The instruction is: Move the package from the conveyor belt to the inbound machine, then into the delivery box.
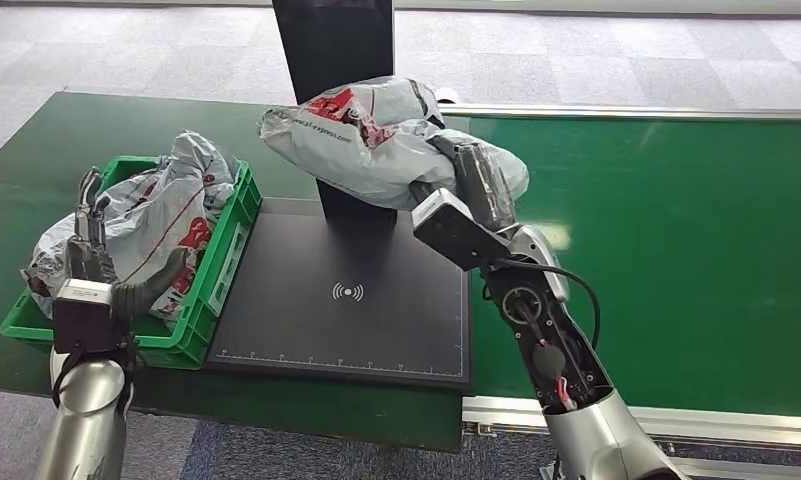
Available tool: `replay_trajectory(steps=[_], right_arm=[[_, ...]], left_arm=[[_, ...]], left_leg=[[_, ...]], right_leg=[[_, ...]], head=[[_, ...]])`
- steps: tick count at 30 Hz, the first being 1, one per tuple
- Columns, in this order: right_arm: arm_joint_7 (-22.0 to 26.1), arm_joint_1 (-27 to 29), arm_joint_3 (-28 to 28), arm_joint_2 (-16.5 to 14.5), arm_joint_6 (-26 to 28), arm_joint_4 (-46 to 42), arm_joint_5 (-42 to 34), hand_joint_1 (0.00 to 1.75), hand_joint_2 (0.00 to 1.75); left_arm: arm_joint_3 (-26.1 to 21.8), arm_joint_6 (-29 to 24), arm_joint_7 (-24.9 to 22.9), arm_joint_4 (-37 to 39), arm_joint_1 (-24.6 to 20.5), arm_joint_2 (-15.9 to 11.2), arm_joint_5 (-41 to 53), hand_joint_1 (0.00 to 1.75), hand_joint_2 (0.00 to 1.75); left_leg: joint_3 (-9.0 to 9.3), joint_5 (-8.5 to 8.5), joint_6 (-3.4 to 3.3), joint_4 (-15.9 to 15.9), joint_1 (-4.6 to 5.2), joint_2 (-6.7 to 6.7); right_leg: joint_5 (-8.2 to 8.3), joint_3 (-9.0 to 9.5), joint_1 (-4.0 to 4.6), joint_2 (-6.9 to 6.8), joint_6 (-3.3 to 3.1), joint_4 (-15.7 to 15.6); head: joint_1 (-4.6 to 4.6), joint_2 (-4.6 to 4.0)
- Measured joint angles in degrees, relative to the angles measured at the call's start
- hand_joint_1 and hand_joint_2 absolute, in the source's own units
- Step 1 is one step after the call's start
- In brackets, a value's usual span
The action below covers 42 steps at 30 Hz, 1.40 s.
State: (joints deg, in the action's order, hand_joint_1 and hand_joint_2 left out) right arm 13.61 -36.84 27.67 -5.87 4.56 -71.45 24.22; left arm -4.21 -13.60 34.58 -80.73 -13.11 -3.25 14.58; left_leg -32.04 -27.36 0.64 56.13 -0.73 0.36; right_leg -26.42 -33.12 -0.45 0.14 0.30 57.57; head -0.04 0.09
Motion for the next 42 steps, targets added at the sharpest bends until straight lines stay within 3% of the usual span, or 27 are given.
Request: replay_trajectory(steps=[1, 2, 5, 12, 22, 29, 33, 37, 41, 42], right_arm=[[-0.2, 0.2, 1.1, -0.5, -0.4, 0.7, -0.2, 0.16, 1.75], [-0.4, 0.4, 2.1, -1.0, -0.9, 1.4, -0.4, 0.00, 1.31], [-1.2, 0.8, 4.4, -2.7, -2.2, 4.0, -0.9, 0.00, 0.00], [-1.9, 0.6, 5.8, -5.9, -7.7, 9.3, -5.9, 0.00, 0.00], [0.3, 0.4, 5.9, -6.3, -10.3, 12.9, -8.8, 0.00, 0.00], [8.5, 1.7, 3.5, -6.4, -11.6, 11.4, -21.4, 0.00, 0.00], [12.4, 4.4, 0.6, -5.9, -6.2, 5.7, -25.1, 0.00, 1.75], [16.3, 8.2, -2.6, -4.8, 1.5, -3.1, -24.5, 0.00, 1.75], [16.8, 9.2, -3.5, -4.4, 3.2, -5.6, -24.0, 0.00, 1.75], [17.0, 10.7, -4.9, -4.0, 4.3, -9.1, -23.9, 0.00, 1.75]], left_arm=[[-0.7, 0.4, -0.1, 0.0, 0.0, -0.2, -0.1, 0.00, 1.75], [-1.2, 0.7, -0.1, 0.0, 0.0, -0.3, -0.2, 0.00, 1.75], [-2.5, 1.0, -0.2, 0.0, 0.0, -0.6, 0.1, 0.00, 1.75], [-3.4, 1.0, -0.7, 0.8, 0.1, -0.9, 2.0, 0.00, 1.75], [-3.2, 1.3, -2.1, 0.8, 1.3, -0.2, 6.7, 0.00, 1.75], [0.0, 3.1, -4.7, 0.8, 0.8, 0.3, 10.3, 0.00, 1.75], [5.7, 3.0, -8.2, 1.1, 0.3, 1.1, 17.3, 0.00, 1.75], [12.9, 2.3, -11.1, 3.8, -1.7, 2.1, 23.5, 0.00, 1.75], [14.8, 2.3, -11.6, 5.2, -2.5, 2.4, 24.5, 0.00, 1.75], [17.2, 1.5, -12.0, 8.8, -4.3, 3.3, 25.7, 0.00, 1.75]], left_leg=[[-0.01, 0.00, 0.00, 0.0, 0.00, 0.00], [-0.01, 0.00, 0.00, 0.0, -0.01, 0.00], [-0.03, -0.01, 0.01, 0.0, 0.00, 0.00], [-0.02, 0.00, 0.00, 0.0, 0.00, -0.04], [-0.03, -0.01, 0.01, 0.0, 0.00, -0.05], [0.00, 0.00, 0.00, 0.0, 0.01, -0.05], [-0.01, -0.01, 0.00, 0.1, 0.05, -0.09], [-0.03, -0.02, -0.01, 0.1, 0.08, -0.13], [-0.04, -0.03, -0.01, 0.1, 0.08, -0.14], [-0.03, -0.03, -0.02, 0.1, 0.08, -0.14]], right_leg=[[-0.01, -0.01, 0.01, 0.00, 0.00, 0.0], [-0.01, -0.01, 0.01, 0.00, -0.01, 0.0], [-0.02, -0.01, 0.00, 0.00, -0.01, 0.0], [-0.01, 0.01, 0.00, -0.02, -0.01, 0.0], [-0.01, -0.02, 0.00, -0.02, -0.01, 0.0], [-0.01, -0.03, -0.01, -0.04, 0.00, 0.0], [0.00, -0.05, -0.06, -0.05, 0.01, 0.0], [0.00, -0.06, -0.09, -0.11, 0.01, -0.1], [0.00, -0.06, -0.09, -0.11, 0.01, -0.1], [0.00, -0.05, -0.09, -0.12, 0.02, -0.1]], head=[[0.00, 0.00], [0.01, 0.00], [0.01, 0.00], [0.01, 0.00], [0.02, 0.00], [0.01, 0.00], [0.02, 0.00], [0.01, 0.00], [0.02, 0.00], [0.01, 0.00]])
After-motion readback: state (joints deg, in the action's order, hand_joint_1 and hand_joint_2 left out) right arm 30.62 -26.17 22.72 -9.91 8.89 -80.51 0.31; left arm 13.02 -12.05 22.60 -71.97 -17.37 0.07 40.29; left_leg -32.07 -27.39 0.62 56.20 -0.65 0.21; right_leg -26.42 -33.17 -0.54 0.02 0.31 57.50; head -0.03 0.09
